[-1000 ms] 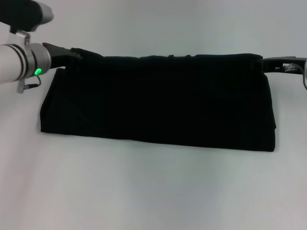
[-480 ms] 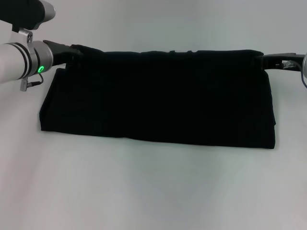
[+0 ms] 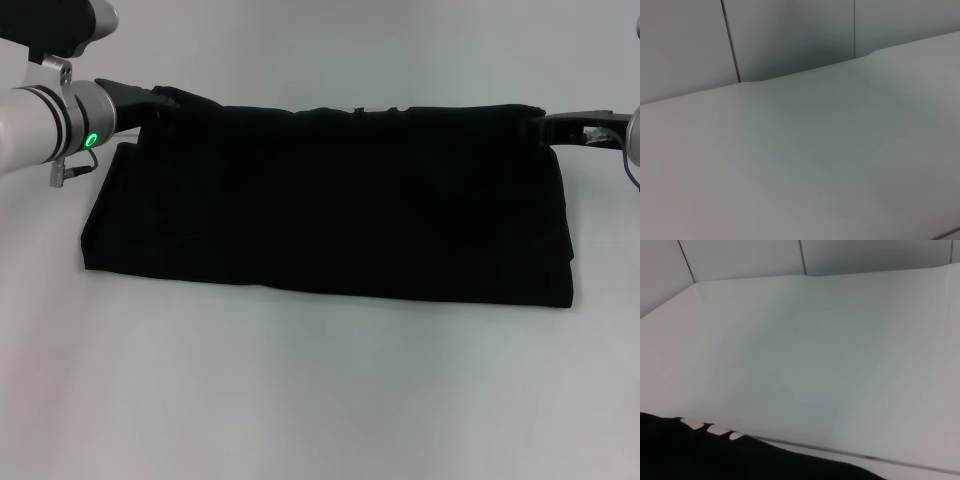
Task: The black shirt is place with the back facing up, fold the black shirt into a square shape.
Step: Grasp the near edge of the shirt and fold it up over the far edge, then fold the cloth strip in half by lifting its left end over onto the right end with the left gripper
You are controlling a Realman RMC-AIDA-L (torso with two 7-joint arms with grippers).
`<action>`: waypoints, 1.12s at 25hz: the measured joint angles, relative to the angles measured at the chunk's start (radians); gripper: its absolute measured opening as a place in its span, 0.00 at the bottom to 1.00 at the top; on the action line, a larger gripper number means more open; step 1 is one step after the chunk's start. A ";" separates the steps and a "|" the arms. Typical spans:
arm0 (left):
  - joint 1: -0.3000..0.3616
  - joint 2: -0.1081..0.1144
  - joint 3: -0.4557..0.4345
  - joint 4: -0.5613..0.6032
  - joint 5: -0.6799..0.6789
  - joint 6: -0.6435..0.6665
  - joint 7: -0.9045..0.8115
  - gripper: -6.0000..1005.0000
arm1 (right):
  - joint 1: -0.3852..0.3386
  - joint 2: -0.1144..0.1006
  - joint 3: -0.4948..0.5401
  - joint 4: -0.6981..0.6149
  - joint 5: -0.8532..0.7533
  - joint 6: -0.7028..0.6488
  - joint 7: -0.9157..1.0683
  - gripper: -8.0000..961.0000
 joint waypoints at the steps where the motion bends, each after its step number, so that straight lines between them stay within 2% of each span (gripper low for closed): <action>1: 0.000 0.000 0.000 0.000 0.000 0.000 0.001 0.02 | 0.000 0.000 0.000 0.000 0.000 0.000 0.000 0.06; 13: -0.013 -0.008 0.013 -0.020 -0.006 -0.012 0.026 0.04 | -0.001 0.006 -0.029 0.000 0.000 -0.008 0.000 0.07; 19: -0.014 -0.019 0.011 -0.021 -0.060 -0.114 0.021 0.18 | -0.011 0.002 -0.023 -0.012 0.000 0.011 0.011 0.30; 21: -0.013 -0.020 0.011 -0.022 -0.085 -0.154 0.020 0.23 | -0.013 -0.005 -0.016 -0.013 0.000 0.029 0.014 0.38; 23: -0.010 -0.021 0.010 -0.021 -0.113 -0.176 0.020 0.32 | -0.013 -0.015 -0.014 -0.013 0.000 0.033 0.020 0.46; 25: -0.010 -0.021 0.010 -0.021 -0.113 -0.176 0.020 0.41 | -0.013 -0.027 -0.014 -0.014 0.000 0.000 0.030 0.53; 28: 0.020 -0.017 0.011 0.023 -0.140 -0.037 -0.013 0.52 | -0.017 -0.048 -0.014 -0.018 0.005 -0.108 0.060 0.60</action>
